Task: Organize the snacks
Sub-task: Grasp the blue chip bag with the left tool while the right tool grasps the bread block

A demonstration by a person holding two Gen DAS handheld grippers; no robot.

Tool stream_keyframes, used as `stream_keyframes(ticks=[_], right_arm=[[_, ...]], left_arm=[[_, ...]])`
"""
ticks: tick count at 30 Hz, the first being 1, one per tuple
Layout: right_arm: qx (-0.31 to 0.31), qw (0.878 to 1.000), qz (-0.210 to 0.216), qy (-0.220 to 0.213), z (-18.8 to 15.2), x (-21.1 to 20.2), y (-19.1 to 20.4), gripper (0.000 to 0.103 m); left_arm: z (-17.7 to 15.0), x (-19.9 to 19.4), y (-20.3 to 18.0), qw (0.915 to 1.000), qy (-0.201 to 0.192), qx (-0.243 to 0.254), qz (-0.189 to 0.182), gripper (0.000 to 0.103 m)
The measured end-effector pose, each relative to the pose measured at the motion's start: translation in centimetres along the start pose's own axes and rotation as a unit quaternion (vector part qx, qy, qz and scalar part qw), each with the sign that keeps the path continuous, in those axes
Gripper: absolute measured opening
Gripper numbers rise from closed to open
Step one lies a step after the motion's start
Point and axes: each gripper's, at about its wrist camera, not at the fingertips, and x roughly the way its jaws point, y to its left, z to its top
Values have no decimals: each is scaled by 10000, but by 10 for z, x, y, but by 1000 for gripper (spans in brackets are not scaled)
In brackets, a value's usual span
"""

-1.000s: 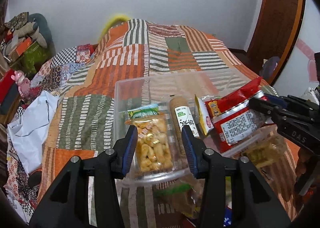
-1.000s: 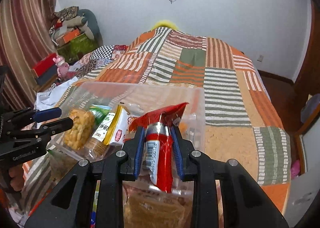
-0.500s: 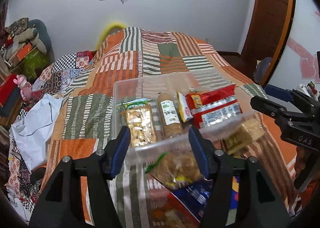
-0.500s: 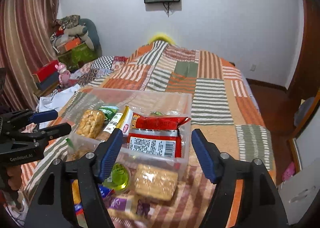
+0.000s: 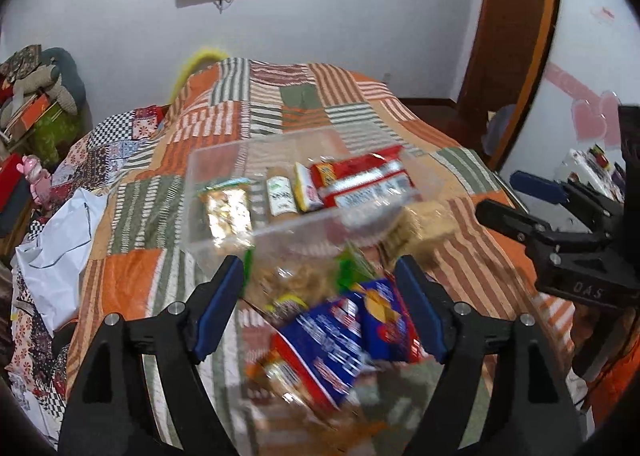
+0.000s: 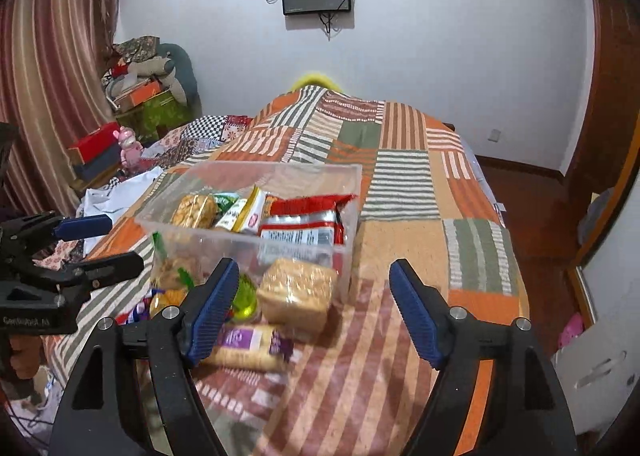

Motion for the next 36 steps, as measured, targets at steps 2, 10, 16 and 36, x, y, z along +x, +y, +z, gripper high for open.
stream_keyframes(ticks=[2,10,16,36], right_arm=[[48,10000,17,18,-4,-3,-2,75],[248,9995,118,156,-21,-4,-7,75],[302,9991,151,272,-26,4,-8,75],[681,9944,375,716,-24,65,4,75]], left_arm=[[-7,1,-9,9999,60,83,-75,89],[-29,12,-28,9997,187,112,-115,93],[-43,34,-21,9986,466,-181,-191,93],[-60,42,5,9968,180,-593,-498,66]])
